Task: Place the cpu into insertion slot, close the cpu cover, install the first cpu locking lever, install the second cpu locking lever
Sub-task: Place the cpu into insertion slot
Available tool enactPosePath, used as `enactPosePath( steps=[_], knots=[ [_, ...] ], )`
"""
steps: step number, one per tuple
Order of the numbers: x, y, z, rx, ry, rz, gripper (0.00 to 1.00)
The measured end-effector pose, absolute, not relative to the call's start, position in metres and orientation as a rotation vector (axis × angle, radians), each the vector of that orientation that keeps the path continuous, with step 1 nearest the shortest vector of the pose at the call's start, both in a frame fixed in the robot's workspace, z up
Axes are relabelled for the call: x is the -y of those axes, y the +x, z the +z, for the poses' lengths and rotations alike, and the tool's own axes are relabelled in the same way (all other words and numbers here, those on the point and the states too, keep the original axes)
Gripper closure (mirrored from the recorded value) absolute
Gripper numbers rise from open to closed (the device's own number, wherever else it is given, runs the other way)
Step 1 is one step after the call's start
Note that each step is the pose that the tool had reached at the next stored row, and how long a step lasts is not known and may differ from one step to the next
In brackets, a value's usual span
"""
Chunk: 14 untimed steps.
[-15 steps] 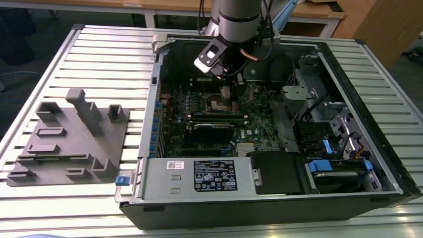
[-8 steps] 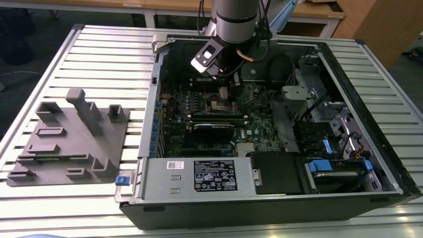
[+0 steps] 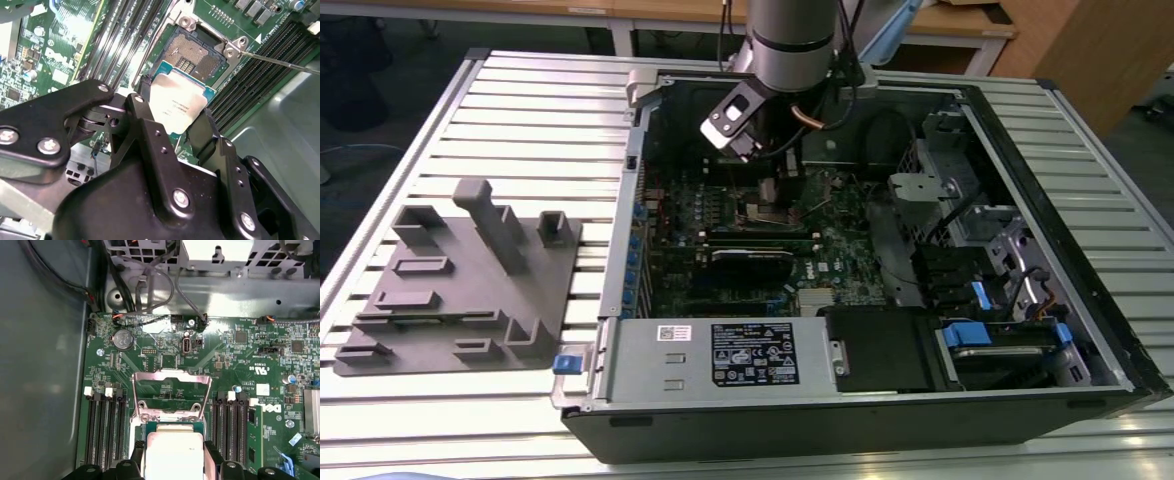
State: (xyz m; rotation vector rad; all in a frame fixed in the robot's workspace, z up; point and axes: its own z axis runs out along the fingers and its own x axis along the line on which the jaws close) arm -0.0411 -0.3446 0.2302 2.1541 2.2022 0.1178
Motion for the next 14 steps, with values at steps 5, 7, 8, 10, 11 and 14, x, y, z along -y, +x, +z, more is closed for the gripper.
enactPosePath(
  steps=[5, 7, 8, 10, 11, 14],
  knots=[
    [0.3447, -0.043, 0.2259, -2.184, 2.172, 0.117, 0.46],
    [0.3446, -0.0454, 0.225, -2.18, 2.176, 0.118, 0.46],
    [0.3446, -0.0466, 0.2245, -2.178, 2.179, 0.118, 0.46],
    [0.3446, -0.047, 0.2233, -2.167, 2.189, 0.118, 0.46],
    [0.3446, -0.0471, 0.2229, -2.159, 2.198, 0.118, 0.46],
    [0.3447, -0.0485, 0.2217, -2.146, 2.21, 0.118, 0.46]
  ],
)
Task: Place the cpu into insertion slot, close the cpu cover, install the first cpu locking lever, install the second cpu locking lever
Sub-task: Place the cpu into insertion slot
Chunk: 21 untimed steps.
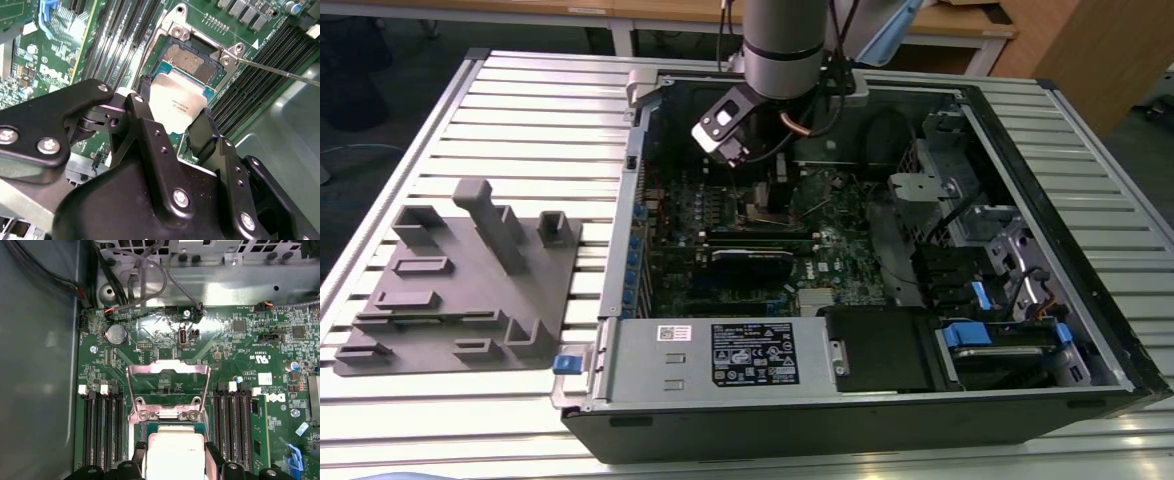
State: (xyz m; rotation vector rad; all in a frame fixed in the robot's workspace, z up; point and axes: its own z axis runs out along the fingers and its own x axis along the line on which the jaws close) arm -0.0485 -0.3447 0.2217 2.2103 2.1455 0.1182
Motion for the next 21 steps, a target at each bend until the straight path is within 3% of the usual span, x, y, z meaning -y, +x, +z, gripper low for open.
enactPosePath(
  steps=[21],
  knots=[
    [0.345, -0.051, 0.209, -2.166, 2.196, 0.124, 0.46]
  ],
)
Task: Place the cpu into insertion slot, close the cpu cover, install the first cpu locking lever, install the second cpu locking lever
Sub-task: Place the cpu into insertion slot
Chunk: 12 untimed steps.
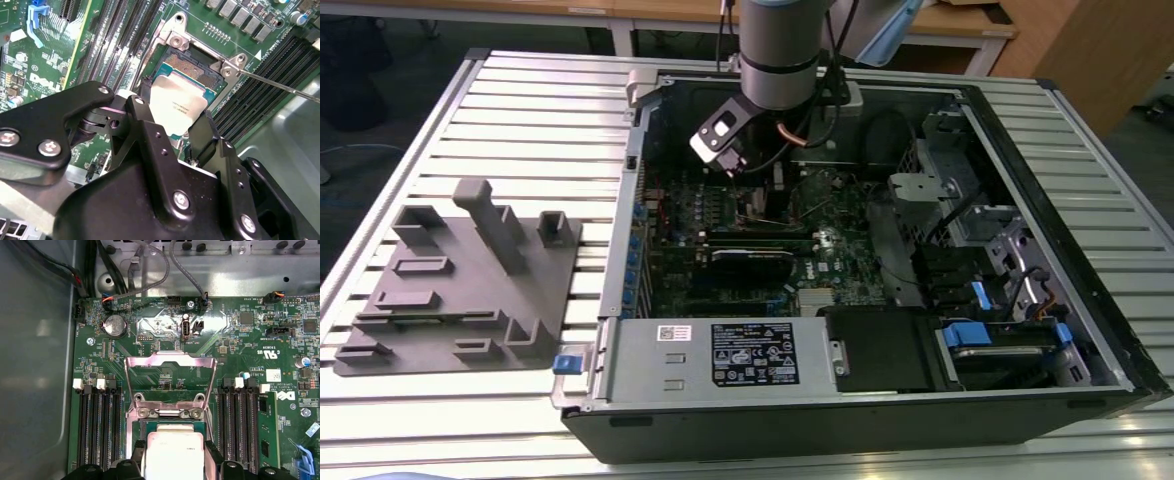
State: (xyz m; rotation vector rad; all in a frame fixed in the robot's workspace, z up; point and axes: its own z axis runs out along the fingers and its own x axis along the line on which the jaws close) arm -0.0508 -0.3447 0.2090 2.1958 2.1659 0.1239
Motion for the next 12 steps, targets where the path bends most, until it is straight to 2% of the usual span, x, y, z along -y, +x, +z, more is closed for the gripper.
enactPosePath(
  steps=[12],
  knots=[
    [0.3441, -0.0522, 0.207, -2.192, 2.171, 0.126, 0.46]
  ],
)
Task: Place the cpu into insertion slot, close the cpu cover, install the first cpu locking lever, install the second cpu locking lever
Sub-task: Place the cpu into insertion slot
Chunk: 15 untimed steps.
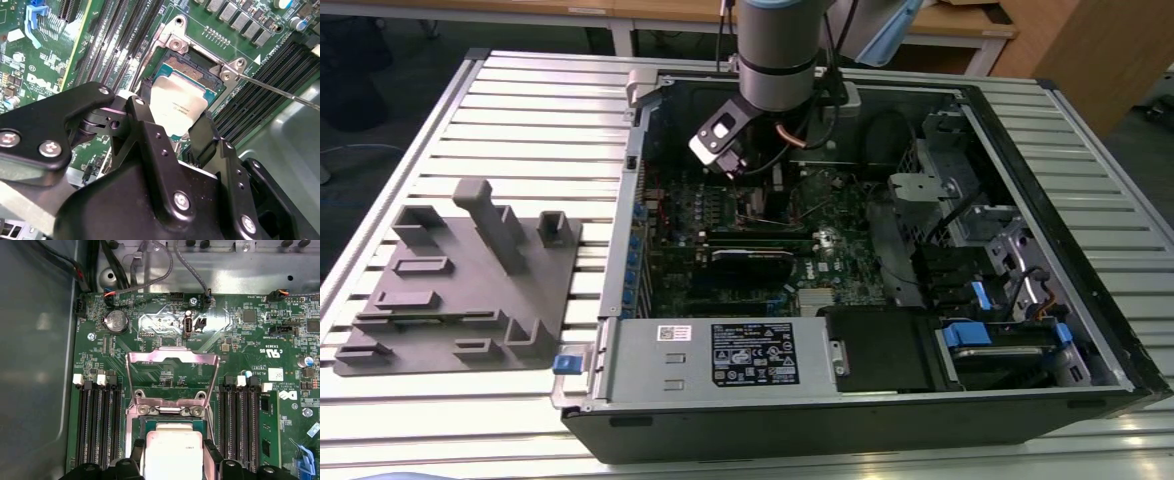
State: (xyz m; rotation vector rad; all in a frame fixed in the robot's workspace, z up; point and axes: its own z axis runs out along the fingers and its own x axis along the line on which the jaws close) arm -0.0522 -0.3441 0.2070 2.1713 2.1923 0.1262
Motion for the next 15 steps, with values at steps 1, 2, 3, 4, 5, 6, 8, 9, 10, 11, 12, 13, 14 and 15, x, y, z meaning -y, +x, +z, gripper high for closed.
enactPosePath(
  steps=[1, 2, 3, 4, 5, 6, 8, 9, 10, 11, 12, 13, 14, 15],
  knots=[
    [0.3439, -0.0522, 0.2068, -2.195, 2.169, 0.126, 0.46],
    [0.3436, -0.0523, 0.2066, -2.195, 2.168, 0.126, 0.46],
    [0.3434, -0.0523, 0.2063, -2.196, 2.168, 0.126, 0.46],
    [0.3431, -0.0523, 0.2059, -2.195, 2.168, 0.126, 0.46],
    [0.343, -0.0523, 0.2054, -2.196, 2.168, 0.126, 0.46],
    [0.3429, -0.0523, 0.2049, -2.196, 2.168, 0.126, 0.46],
    [0.3429, -0.0523, 0.2034, -2.196, 2.168, 0.126, 0.46],
    [0.3428, -0.0523, 0.2029, -2.196, 2.168, 0.126, 0.46],
    [0.3428, -0.0524, 0.2022, -2.196, 2.168, 0.126, 0.46],
    [0.3428, -0.0524, 0.2016, -2.196, 2.168, 0.126, 0.46],
    [0.3428, -0.0523, 0.2009, -2.196, 2.168, 0.126, 0.46],
    [0.3428, -0.0524, 0.2005, -2.196, 2.168, 0.126, 0.46],
    [0.3427, -0.0524, 0.2003, -2.196, 2.169, 0.125, 0.46],
    [0.3425, -0.0525, 0.2001, -2.196, 2.169, 0.125, 0.46]
  ],
)
